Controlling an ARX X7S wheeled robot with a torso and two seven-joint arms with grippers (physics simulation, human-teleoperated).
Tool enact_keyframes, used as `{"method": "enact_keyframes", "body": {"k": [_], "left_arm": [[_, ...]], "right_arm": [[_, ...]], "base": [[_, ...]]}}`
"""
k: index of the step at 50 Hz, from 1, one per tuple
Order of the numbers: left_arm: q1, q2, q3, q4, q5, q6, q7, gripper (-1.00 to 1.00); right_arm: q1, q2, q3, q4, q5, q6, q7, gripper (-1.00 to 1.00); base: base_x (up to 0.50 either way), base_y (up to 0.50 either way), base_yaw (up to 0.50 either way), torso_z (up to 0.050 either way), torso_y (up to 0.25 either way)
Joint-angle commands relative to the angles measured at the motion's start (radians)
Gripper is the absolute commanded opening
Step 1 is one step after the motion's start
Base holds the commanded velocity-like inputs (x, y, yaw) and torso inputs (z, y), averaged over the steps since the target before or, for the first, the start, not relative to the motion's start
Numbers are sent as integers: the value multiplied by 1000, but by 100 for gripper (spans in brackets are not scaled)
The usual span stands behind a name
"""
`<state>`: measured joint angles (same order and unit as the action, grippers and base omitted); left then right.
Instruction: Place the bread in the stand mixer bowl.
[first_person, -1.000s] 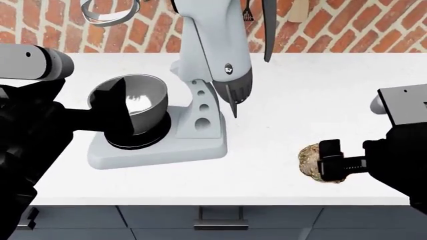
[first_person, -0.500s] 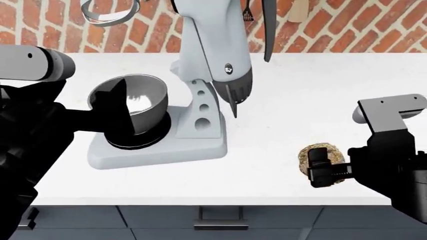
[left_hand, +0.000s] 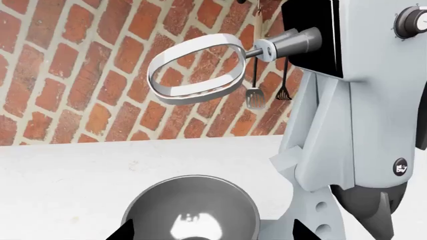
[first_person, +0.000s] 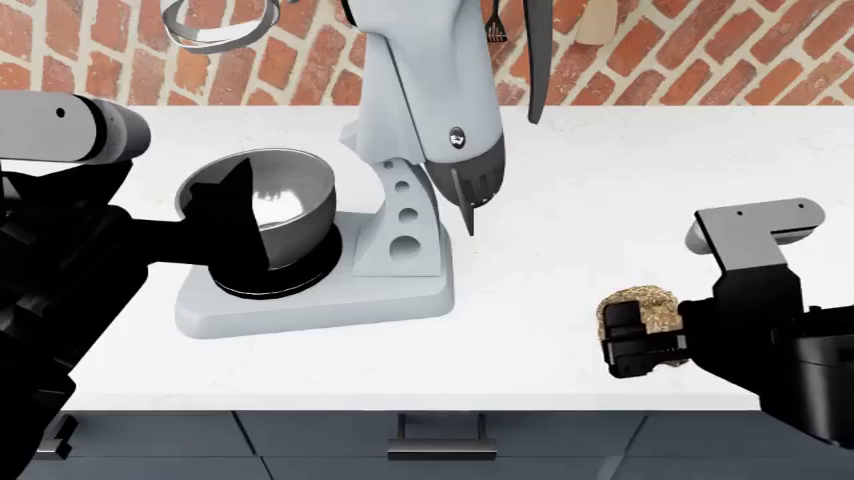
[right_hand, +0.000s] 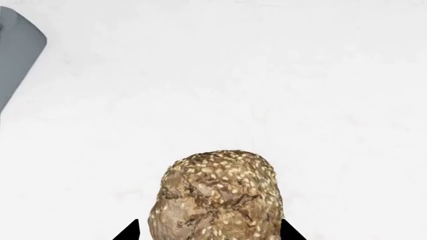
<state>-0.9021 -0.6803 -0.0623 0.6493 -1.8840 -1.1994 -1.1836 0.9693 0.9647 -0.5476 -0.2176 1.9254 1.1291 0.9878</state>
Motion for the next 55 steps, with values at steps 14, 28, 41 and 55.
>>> {"method": "enact_keyframes", "body": {"k": [14,28,41,55], "left_arm": [[5,-5,13,2,13,13,12,100],[11,-9,17,3,22,21,20,100],[11,-13,24,5,25,28,22,100],[12,-19,29,5,25,37,27,100]], "right_arm": [[-11,13,-6,15,-44,-16,-7,100],[-39,-19,-38,61,-118,-15,-83,100],[-48,-23,-53,51,-144,-7,-108,-100],[-29,4,-34,-35,-154,-20,-71,-100]], "base": [[0,0,0,0,0],[0,0,0,0,0],[5,0,3,0,0],[3,0,3,0,0]]}}
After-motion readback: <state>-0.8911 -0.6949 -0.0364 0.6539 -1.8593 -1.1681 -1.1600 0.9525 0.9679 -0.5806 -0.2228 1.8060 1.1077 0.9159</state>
